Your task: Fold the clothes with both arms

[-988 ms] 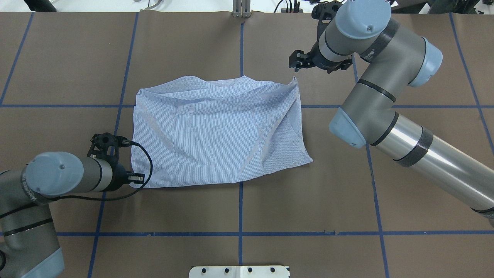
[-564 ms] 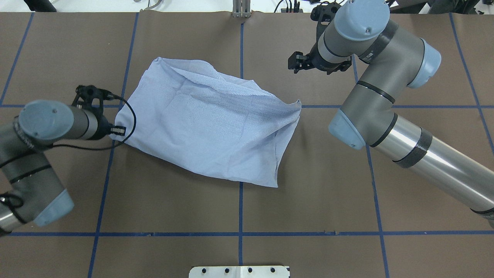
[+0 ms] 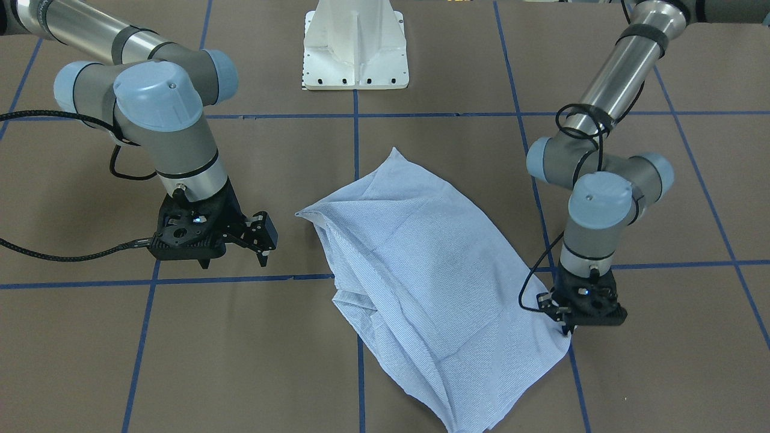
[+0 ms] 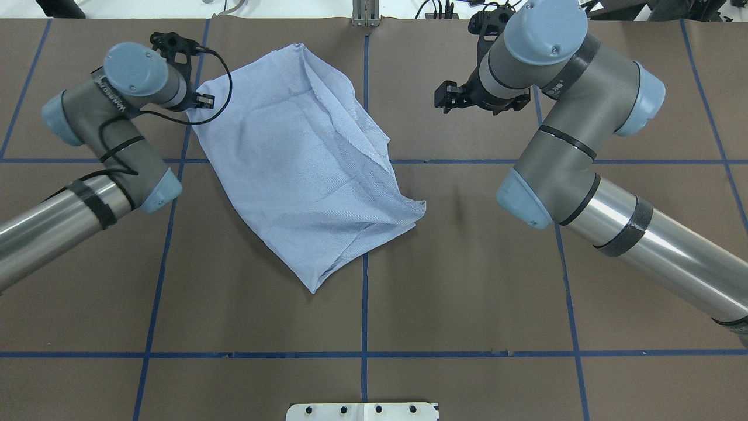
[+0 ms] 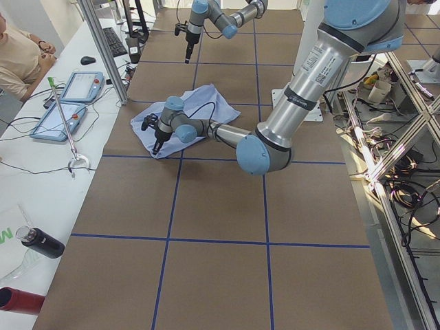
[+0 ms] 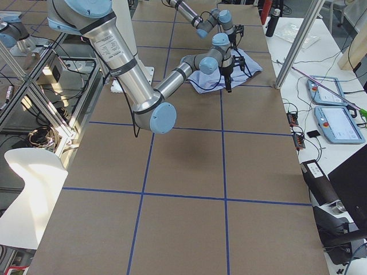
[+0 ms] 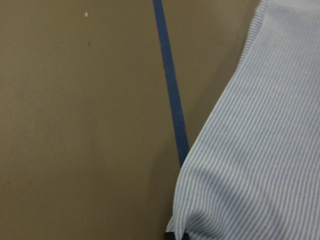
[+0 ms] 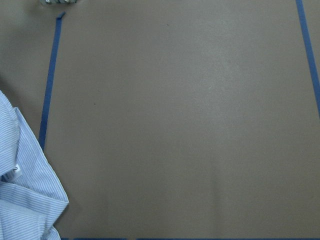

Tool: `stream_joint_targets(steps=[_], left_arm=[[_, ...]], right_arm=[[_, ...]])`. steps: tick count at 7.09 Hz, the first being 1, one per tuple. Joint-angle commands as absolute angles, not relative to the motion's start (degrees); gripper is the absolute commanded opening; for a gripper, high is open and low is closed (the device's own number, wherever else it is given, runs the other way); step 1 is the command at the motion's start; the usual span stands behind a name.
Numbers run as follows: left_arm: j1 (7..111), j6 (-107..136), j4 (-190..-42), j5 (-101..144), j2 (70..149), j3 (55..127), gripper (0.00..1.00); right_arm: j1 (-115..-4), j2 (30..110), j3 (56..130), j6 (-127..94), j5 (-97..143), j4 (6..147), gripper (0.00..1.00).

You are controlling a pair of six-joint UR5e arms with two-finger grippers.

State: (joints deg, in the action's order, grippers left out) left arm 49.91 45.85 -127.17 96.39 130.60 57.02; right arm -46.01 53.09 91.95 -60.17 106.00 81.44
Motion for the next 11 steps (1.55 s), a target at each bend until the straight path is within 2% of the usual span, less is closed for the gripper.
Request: stream_joint_targets(steps=[1,2,3,6,7,8,9,10,11], left_arm=[[50.36,46.14,-135.08,97.03,141.83,41.86,0.00],[51.14,44.92,-136.22,98.95,141.42,42.10,0.98],[52.37,42.21,-135.80,99.40,140.63,45.15,1.00],[54.84,41.04,-131.06,110.13,128.20,65.22,1.00],[54.84,41.04,-129.48,110.13,125.88,69.65,1.00],[54.84,41.04,-128.94,110.13,125.69,70.74,1.00],[54.84,41.04,-128.94,110.13,125.60,70.84,1.00],[54.84,41.04,-128.94,110.13,125.60,70.84,1.00],[54.93,41.04,-128.94,110.13,125.60,70.93,1.00]], right_arm=[[-45.97,52.91,92.02,-60.21,106.00,81.21,1.00],[-45.88,52.56,91.93,-60.29,106.00,81.21,1.00],[-45.53,52.12,91.85,-62.82,106.00,81.38,1.00],[-38.09,45.81,91.59,-82.19,98.39,83.22,1.00],[-34.49,42.14,91.32,-88.09,95.57,88.45,1.00],[-30.62,39.49,90.10,-91.03,91.80,90.94,1.00],[-27.28,35.98,85.48,-94.53,89.06,90.88,1.00],[-26.20,30.03,77.16,-98.22,87.12,90.44,0.99],[-25.93,30.84,75.34,-97.83,87.01,90.00,0.99]])
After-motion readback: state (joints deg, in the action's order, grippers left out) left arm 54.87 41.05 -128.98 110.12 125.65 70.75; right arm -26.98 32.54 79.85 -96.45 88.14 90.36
